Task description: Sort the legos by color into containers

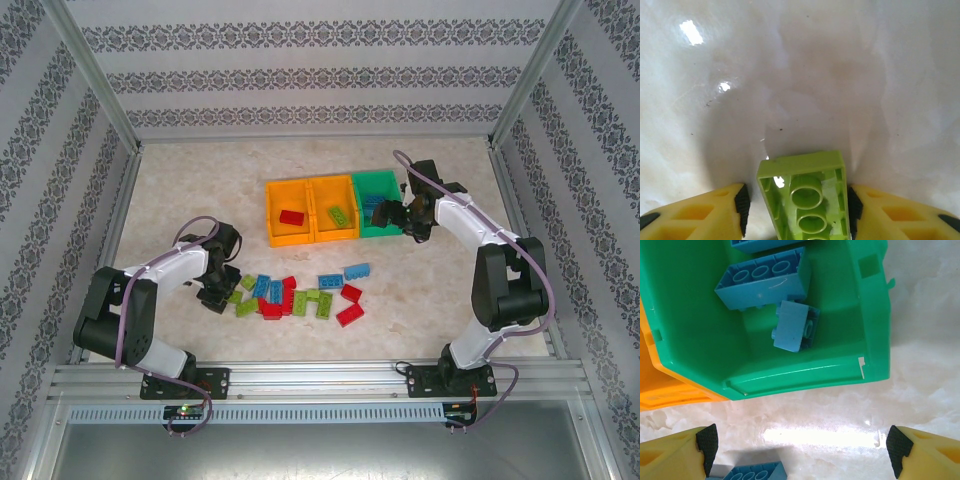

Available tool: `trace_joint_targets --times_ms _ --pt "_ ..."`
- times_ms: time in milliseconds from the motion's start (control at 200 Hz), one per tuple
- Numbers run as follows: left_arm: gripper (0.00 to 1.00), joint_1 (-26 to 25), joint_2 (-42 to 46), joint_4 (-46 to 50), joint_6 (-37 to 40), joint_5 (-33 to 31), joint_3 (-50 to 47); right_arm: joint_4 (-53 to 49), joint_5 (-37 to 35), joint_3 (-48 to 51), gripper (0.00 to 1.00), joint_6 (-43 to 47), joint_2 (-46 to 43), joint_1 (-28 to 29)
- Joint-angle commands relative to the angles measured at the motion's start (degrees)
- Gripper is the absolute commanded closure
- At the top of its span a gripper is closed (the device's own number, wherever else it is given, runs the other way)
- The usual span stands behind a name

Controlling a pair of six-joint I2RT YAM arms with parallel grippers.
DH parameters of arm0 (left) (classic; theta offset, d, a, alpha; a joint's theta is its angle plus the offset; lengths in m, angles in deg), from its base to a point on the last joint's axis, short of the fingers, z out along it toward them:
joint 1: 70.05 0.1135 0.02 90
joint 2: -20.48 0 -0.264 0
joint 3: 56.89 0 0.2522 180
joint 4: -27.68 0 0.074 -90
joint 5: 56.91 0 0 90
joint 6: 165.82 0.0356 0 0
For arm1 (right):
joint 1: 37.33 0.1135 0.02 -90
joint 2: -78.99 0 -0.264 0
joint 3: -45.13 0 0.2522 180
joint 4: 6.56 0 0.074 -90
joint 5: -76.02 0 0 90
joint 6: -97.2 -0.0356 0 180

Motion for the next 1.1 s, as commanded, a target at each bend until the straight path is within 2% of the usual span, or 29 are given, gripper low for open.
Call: trace_joint_targets --times_ms 0,245,510,649,804,949,1094 --pt "0.54 0.8 0.5 -6.0 -0.6 -3.0 -0.1 -1.8 -0.9 -2.0 0.10 1.1 -0.8 -0.4" --pt "0.63 0.7 2.4 -6.3 -2.0 -5.9 -0.5 -2.8 -1.0 -3.7 0.10 1.5 0.1 -0.5" --pt "0.66 0.8 5.3 -4.4 -1.7 -8.8 0.1 -3.0 -1.0 -3.7 0.10 1.6 0.1 -0.6" --pt "0.66 0.8 5.8 -1.9 2.2 -10.6 5.1 -2.8 -0.2 -2.3 0.11 2.0 -0.8 -0.4" --pt "0.67 0.6 1.2 -3.0 10.0 -9.5 16.7 -2.2 0.1 0.3 0.12 1.8 -2.4 -0.2" --pt "0.68 -2.9 -8.8 -3.1 20.6 -7.6 35.6 -1.2 0.7 2.8 0.12 2.2 -4.6 0.7" --pt "0.69 -6.7 -23.0 -5.3 31.0 2.8 55.6 -0.2 0.9 6.6 0.12 3.5 -7.5 3.6"
